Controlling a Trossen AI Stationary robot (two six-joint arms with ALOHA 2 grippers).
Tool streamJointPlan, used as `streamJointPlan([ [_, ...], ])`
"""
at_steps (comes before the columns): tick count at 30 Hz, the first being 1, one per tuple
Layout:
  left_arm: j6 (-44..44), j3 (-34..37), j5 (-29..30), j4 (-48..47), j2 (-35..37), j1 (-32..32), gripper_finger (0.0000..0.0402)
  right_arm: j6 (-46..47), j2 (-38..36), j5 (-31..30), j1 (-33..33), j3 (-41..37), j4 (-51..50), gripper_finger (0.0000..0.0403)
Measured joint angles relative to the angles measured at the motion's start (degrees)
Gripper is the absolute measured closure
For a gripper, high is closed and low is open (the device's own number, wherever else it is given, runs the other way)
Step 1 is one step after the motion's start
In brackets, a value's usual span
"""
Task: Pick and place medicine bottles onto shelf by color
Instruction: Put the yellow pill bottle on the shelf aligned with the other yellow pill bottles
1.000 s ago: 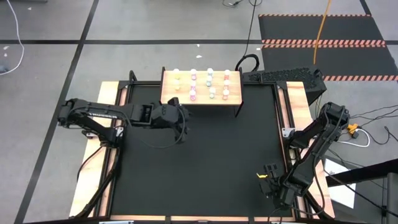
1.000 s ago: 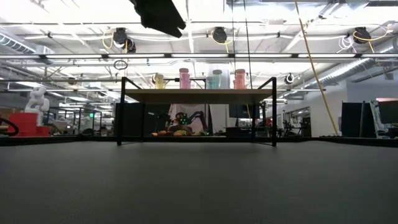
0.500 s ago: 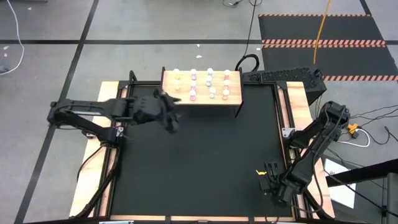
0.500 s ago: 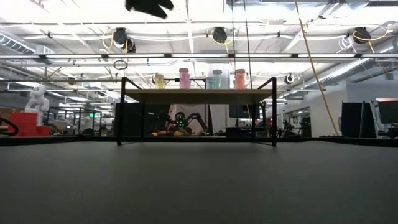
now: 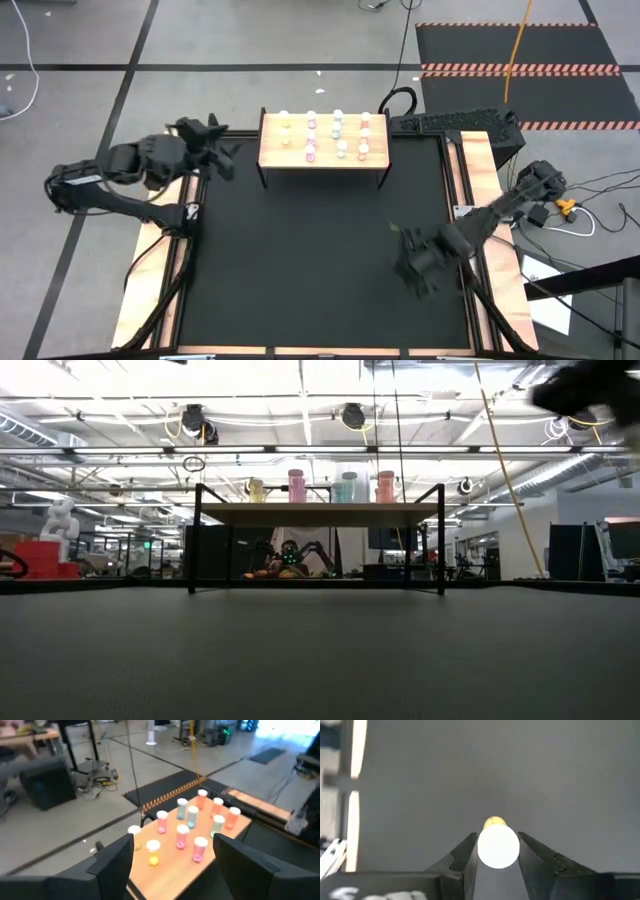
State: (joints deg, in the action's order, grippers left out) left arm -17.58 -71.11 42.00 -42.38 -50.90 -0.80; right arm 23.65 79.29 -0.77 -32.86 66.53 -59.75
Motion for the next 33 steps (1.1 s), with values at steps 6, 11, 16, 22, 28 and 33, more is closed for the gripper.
streamJointPlan([
  [6,-5.4,0.0,0.0,-6.4,2.0,-1.9,0.0131,-10.0,1.7,1.0,16.6,10.6,-5.7,0.0289],
  [11,-5.3,0.0,0.0,-10.7,1.8,-3.0,0.0131,-19.3,10.3,1.0,26.3,24.7,-12.3,0.0288],
  [16,-5.0,0.0,-0.1,-12.8,1.4,-4.5,0.0131,-27.6,23.2,1.1,31.9,42.3,-18.0,0.0287],
  [22,-5.0,0.0,-0.1,-15.9,1.4,-6.1,0.0131,-32.9,35.8,1.1,37.2,62.9,-18.7,0.0287],
  [28,-2.8,0.1,-0.1,-17.6,1.4,-8.1,0.0131,-34.8,39.8,2.7,40.9,65.4,-6.9,0.0287],
  [33,-2.6,1.3,-6.6,-16.6,0.9,-10.0,0.0131,-33.5,41.0,3.7,42.2,65.5,-4.2,0.0287],
])
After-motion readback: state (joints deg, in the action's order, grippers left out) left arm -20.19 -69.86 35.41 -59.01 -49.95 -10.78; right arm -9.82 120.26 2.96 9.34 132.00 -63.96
